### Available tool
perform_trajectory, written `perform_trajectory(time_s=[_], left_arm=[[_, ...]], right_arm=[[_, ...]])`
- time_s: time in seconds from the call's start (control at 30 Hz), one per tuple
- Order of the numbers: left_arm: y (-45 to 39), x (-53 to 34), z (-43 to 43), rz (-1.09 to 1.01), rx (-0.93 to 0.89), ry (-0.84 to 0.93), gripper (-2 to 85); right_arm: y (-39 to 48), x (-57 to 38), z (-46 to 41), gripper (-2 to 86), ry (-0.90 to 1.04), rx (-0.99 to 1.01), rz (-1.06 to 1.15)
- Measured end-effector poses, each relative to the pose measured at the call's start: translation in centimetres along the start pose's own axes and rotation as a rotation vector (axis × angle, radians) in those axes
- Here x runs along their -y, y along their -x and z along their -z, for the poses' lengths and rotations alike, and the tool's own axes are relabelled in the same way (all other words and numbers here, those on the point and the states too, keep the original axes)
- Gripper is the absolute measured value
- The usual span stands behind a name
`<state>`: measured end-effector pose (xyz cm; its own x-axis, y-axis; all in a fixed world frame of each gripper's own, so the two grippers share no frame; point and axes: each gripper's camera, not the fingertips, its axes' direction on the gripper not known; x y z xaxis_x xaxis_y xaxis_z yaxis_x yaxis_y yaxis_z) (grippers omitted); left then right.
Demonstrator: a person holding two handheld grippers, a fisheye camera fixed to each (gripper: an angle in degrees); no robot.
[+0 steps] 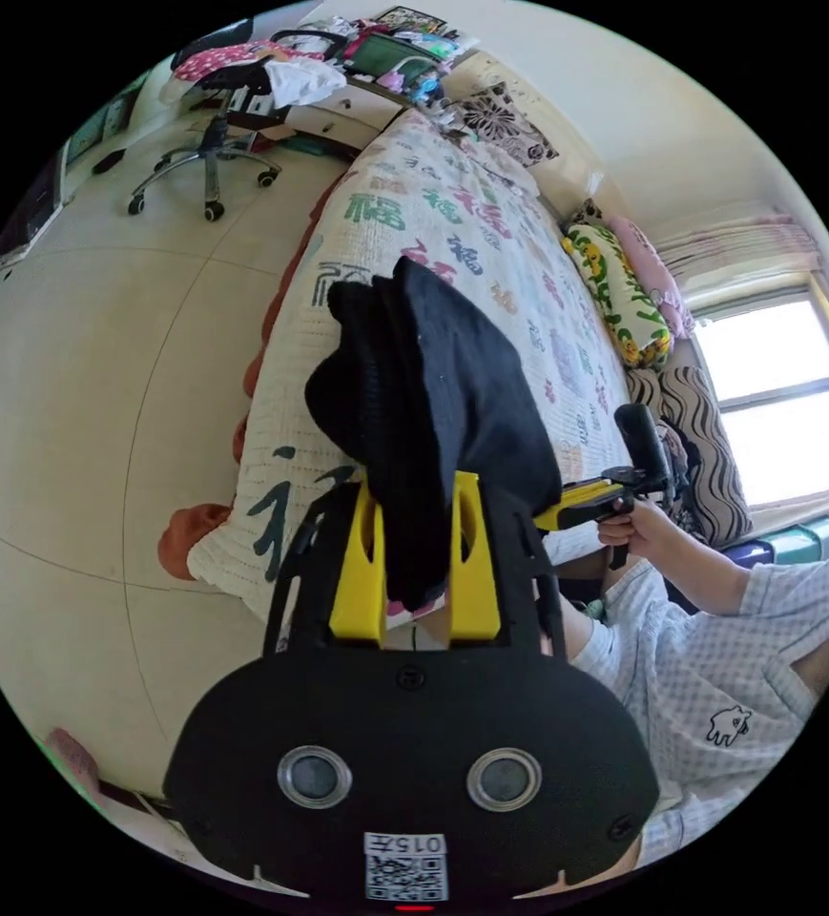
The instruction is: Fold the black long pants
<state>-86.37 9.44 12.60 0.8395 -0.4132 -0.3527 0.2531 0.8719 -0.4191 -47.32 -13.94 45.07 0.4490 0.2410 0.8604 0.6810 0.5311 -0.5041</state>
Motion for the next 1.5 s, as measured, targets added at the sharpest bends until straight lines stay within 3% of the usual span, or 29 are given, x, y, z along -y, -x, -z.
perform_trajectory(time_s=[0.1,0.23,0.33,0.53,0.6,0.73,0.93,1.07,1.23,1.4,1.5], left_arm=[[-2.0,-0.9,1.2,-0.037,0.020,-0.018,9.9],[-1.8,-1.7,-3.0,0.065,0.136,0.120,13.2],[-2.6,-3.5,-1.6,0.134,0.052,-0.018,13.6],[-11.0,-5.0,2.5,0.034,0.207,-0.237,12.5],[-13.8,-3.5,0.8,-0.051,0.187,-0.180,12.0],[-14.8,-1.4,-5.9,-0.020,0.378,-0.017,9.1],[-17.4,-2.5,-8.6,-0.011,0.428,-0.039,6.4],[-21.8,-3.2,-8.2,-0.014,0.480,-0.082,7.7],[-32.5,-5.6,-9.6,-0.147,0.292,-0.240,9.7],[-45.7,-3.9,-18.5,-0.278,0.026,-0.247,10.0],[-57.4,-1.1,-26.2,-0.425,-0.166,-0.137,9.9]], right_arm=[[0.5,-2.0,1.2,4.9,0.017,0.082,0.020],[-0.5,-3.6,1.0,6.8,0.097,-0.057,-0.001],[-0.3,-5.8,3.6,8.2,0.035,-0.101,0.007],[2.5,-8.4,9.4,7.4,-0.148,-0.274,0.099],[4.1,-8.4,9.1,6.7,-0.144,-0.289,0.147],[5.6,-9.5,5.8,1.9,-0.077,-0.404,0.193],[5.6,-13.2,5.4,-0.5,-0.054,-0.558,0.221],[7.0,-18.6,9.7,-0.4,-0.091,-0.631,0.297],[4.6,-30.2,20.7,3.2,-0.221,-0.729,0.246],[-2.6,-47.1,34.3,5.8,-0.441,-0.759,-0.065],[-6.5,-59.6,42.5,6.4,-0.599,-0.810,-0.255]])
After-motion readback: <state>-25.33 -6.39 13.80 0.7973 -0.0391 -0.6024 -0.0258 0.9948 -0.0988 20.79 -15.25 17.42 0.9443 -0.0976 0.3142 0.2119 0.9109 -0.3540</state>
